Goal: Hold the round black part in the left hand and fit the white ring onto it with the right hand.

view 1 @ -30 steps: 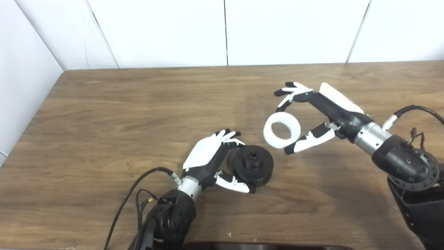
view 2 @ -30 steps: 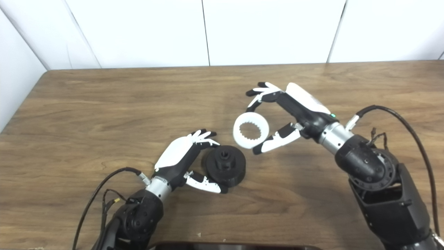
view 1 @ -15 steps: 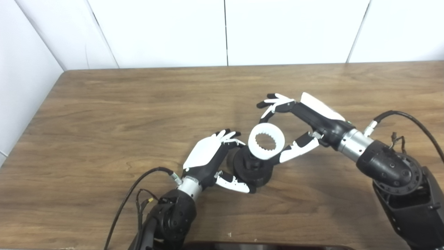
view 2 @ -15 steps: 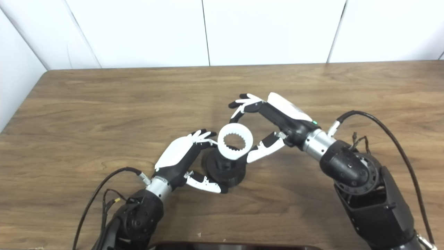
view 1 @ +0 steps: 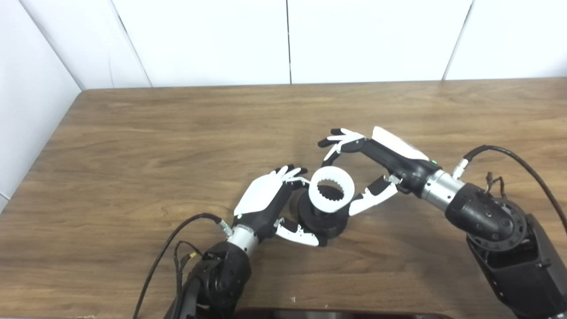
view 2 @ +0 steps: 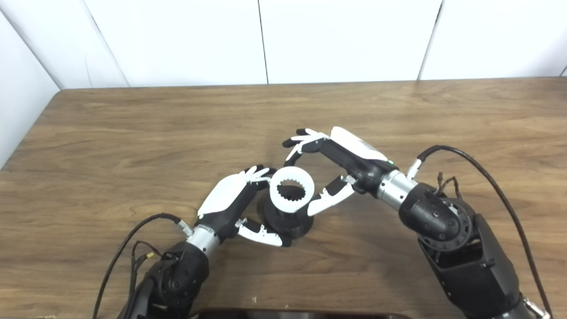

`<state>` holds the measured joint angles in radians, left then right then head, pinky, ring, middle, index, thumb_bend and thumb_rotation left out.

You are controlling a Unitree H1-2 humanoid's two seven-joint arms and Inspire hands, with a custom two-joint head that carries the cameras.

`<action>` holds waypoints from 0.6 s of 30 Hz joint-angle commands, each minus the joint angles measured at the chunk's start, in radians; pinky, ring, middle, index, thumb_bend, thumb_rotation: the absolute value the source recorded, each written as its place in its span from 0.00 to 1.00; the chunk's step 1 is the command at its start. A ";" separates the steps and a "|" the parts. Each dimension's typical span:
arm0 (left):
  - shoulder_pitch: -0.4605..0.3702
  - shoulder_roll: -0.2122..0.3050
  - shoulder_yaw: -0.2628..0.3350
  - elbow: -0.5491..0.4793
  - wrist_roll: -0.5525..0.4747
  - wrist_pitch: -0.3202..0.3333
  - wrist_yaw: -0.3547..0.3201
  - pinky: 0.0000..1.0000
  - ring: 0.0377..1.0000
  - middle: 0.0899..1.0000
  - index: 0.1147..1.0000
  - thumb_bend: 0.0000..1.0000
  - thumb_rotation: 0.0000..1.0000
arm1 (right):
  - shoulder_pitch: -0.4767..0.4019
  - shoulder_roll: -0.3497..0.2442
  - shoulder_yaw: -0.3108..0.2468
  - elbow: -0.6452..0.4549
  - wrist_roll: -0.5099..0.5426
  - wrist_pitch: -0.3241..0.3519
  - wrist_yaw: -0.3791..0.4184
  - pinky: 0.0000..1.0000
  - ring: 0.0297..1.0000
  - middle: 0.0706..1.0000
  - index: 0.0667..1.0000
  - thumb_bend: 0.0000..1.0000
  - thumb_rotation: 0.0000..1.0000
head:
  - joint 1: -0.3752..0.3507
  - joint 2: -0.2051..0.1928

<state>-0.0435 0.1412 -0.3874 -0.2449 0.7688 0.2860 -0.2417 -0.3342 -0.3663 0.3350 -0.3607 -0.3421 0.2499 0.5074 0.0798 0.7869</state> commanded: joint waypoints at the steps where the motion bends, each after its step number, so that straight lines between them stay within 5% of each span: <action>1: 0.000 0.007 -0.009 0.003 0.023 0.025 -0.018 1.00 1.00 0.94 0.59 0.85 0.25 | -0.034 0.003 0.001 -0.004 -0.011 -0.037 -0.008 1.00 0.97 0.86 0.45 0.52 0.16 | 0.001 0.000; 18: -0.004 0.002 -0.016 0.000 0.026 0.029 -0.013 1.00 1.00 0.93 0.59 0.85 0.25 | -0.031 0.006 -0.010 0.051 -0.002 -0.055 -0.018 0.99 0.97 0.86 0.45 0.52 0.16 | 0.007 -0.003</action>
<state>-0.0454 0.1401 -0.3930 -0.2470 0.7697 0.2961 -0.2415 -0.3342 -0.3648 0.3416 -0.2997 -0.3555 0.2290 0.5059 0.0859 0.7823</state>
